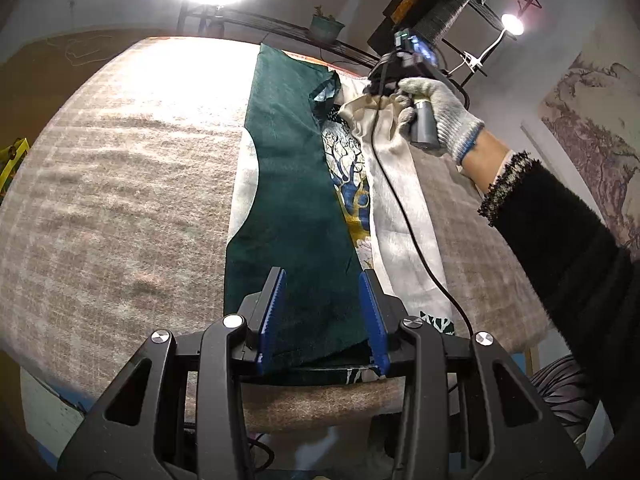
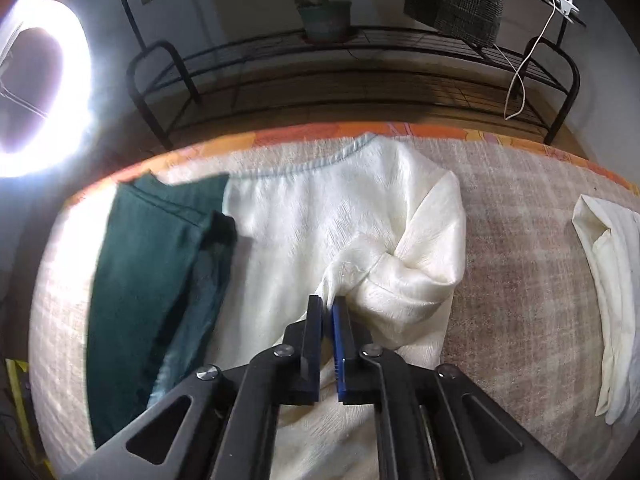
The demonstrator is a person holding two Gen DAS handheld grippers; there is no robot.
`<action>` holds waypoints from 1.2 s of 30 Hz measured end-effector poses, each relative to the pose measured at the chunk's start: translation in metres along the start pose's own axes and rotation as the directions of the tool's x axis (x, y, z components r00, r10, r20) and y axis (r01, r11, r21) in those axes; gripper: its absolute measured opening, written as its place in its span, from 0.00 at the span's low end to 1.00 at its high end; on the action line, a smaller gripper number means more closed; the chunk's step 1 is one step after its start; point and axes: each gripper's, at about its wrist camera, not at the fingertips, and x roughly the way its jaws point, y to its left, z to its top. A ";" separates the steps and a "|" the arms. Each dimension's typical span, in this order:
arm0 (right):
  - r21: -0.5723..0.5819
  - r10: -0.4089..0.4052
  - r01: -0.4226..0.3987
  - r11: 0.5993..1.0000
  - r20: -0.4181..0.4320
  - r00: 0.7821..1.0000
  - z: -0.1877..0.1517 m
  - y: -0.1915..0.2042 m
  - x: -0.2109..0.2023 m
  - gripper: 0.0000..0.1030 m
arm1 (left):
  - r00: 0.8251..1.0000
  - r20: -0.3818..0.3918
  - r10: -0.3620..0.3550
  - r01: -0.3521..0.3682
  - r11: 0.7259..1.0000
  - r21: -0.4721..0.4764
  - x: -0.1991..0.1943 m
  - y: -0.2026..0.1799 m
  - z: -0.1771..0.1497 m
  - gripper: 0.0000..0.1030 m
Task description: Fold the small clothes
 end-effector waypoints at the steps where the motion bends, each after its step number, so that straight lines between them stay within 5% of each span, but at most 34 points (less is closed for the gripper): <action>1: 0.000 0.045 -0.045 0.999 0.031 0.998 0.001 -0.001 -0.009 0.01 | 1.000 0.005 -0.002 0.002 1.000 -0.003 -0.001 0.001 0.000 0.37; 6: -0.112 0.208 -0.192 0.975 0.163 0.964 0.005 0.018 -0.046 0.01 | 1.000 0.005 -0.005 0.005 1.000 0.004 -0.001 -0.001 0.000 0.37; 14: -0.149 0.296 -0.283 0.948 0.080 0.952 0.017 0.052 -0.001 0.07 | 1.000 0.015 0.008 -0.008 1.000 -0.004 -0.001 0.001 0.003 0.37; 15: -0.151 0.324 -0.313 0.938 0.055 0.944 0.013 0.054 0.006 0.10 | 1.000 0.017 0.017 -0.017 1.000 -0.002 -0.001 0.001 0.003 0.37; 16: -0.156 0.337 -0.330 0.931 0.018 0.941 0.011 0.059 0.015 0.27 | 1.000 0.018 0.023 -0.023 1.000 -0.002 -0.001 0.002 0.003 0.37; 18: -0.160 0.332 -0.329 0.931 -0.004 0.943 0.007 0.062 0.017 0.39 | 0.999 0.020 0.031 -0.031 1.000 -0.002 0.000 0.004 0.003 0.37; 27: -0.114 0.372 -0.357 0.927 0.153 0.916 -0.021 -0.001 -0.088 0.39 | 0.994 0.064 0.091 -0.093 0.995 0.040 -0.010 0.007 0.002 0.37; 36: -0.057 0.352 -0.347 0.936 0.144 0.925 -0.134 -0.090 -0.192 0.39 | 0.994 0.024 0.109 -0.110 0.993 0.029 -0.010 0.024 -0.008 0.37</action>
